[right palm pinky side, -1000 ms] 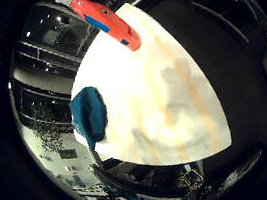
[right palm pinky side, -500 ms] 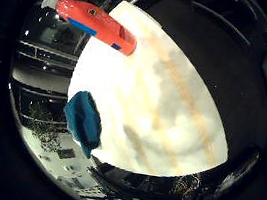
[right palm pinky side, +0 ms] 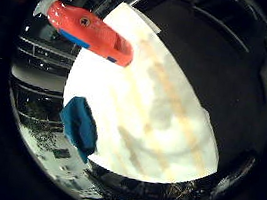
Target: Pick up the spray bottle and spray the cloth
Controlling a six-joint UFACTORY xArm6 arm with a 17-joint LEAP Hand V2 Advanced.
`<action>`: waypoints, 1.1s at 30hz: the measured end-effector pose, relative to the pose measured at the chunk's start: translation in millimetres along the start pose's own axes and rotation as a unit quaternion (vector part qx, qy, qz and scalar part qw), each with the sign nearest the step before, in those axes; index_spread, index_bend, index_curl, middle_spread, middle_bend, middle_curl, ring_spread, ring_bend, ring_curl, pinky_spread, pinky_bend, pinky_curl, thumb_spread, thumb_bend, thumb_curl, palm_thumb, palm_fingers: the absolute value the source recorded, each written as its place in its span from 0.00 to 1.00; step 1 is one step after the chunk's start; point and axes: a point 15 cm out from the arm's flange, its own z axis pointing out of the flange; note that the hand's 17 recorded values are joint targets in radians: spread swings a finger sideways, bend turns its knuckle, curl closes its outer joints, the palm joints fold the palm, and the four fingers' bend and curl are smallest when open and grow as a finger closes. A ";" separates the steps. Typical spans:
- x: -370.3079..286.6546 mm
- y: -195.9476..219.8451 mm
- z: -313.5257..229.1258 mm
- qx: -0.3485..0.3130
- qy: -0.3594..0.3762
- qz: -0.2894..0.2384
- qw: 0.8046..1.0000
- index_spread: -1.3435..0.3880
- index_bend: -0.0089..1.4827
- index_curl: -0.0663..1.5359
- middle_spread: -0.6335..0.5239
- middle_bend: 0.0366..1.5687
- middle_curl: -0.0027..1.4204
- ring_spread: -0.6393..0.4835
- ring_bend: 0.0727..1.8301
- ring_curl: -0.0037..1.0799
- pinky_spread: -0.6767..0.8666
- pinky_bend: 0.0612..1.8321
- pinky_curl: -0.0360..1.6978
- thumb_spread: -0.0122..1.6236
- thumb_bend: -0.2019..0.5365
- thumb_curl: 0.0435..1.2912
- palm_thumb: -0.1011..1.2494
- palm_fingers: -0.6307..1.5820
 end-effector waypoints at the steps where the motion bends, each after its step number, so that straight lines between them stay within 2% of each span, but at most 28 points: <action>1: -1.2 -3.2 1.2 0.001 0.002 -0.003 1.000 0.70 0.11 0.21 0.71 0.14 0.26 0.76 0.23 0.26 0.70 0.25 0.19 0.67 0.24 0.23 0.52 0.32; 33: -19.5 -66.6 58.0 -0.011 0.000 -0.008 1.000 0.71 0.11 0.21 0.71 0.15 0.26 0.76 0.22 0.26 0.70 0.24 0.19 0.67 0.24 0.24 0.52 0.33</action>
